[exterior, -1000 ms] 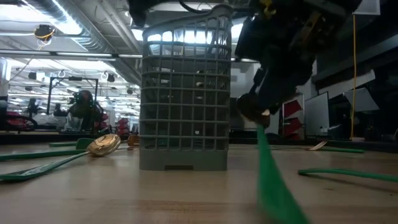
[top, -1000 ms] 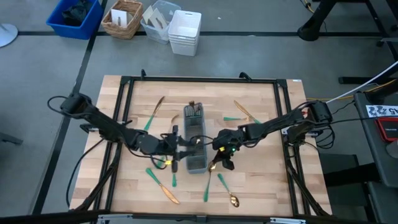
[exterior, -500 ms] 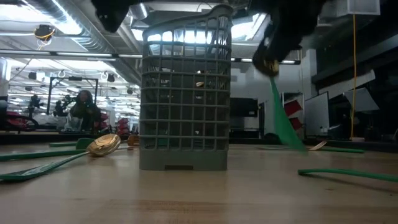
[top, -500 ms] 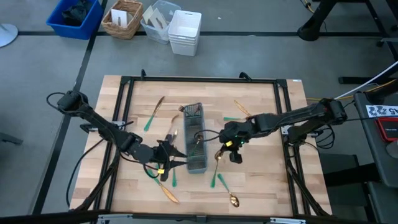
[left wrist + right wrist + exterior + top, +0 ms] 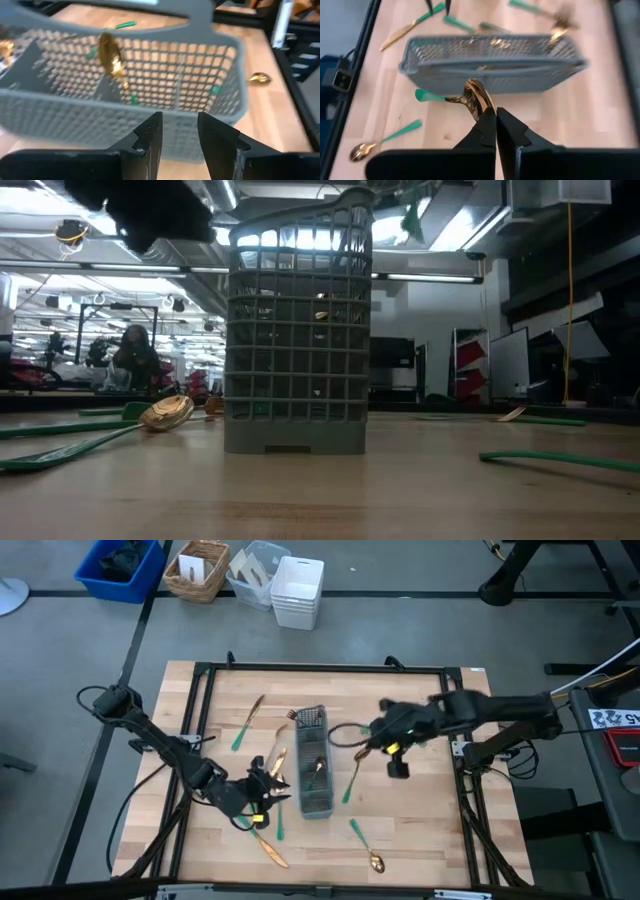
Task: Sort silverware
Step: Put the green spoon into the utensil rack
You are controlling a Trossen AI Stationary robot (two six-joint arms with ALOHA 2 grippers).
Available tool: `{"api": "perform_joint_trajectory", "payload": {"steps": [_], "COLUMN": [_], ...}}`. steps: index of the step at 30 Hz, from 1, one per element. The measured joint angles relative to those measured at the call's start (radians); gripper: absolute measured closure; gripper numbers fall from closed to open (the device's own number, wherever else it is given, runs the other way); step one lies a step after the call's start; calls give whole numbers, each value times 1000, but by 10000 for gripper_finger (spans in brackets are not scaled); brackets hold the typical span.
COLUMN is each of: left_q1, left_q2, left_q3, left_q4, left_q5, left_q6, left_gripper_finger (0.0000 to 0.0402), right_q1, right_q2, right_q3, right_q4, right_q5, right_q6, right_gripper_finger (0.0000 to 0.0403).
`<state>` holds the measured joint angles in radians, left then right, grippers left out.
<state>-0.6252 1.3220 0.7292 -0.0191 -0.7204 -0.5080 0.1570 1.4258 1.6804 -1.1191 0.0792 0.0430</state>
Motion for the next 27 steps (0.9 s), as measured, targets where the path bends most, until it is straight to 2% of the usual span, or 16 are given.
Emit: {"api": "perform_joint_trajectory", "payload": {"steps": [5, 8, 12, 21, 27], "left_q1": [-8, -8, -2, 18, 18], "left_q2": [0, 0, 0, 0, 1], "left_q3": [0, 0, 0, 0, 0], "left_q4": [-119, -177, -236, -262, -263], "left_q5": [-46, -81, -96, -99, -103], "left_q6": [-131, -223, -323, -331, -322], "left_gripper_finger": [286, 286, 286, 286, 286], "right_q1": [0, 0, 0, 0, 0], "right_q2": [-1, -1, 5, 135, 236], "right_q3": [157, 215, 219, 190, 190], "right_q4": [-67, -29, 68, 127, 131], "right_q5": [104, 149, 164, 113, 114], "right_q6": [-22, -86, -205, -421, -498], "right_gripper_finger": [401, 401, 401, 401, 401]}}
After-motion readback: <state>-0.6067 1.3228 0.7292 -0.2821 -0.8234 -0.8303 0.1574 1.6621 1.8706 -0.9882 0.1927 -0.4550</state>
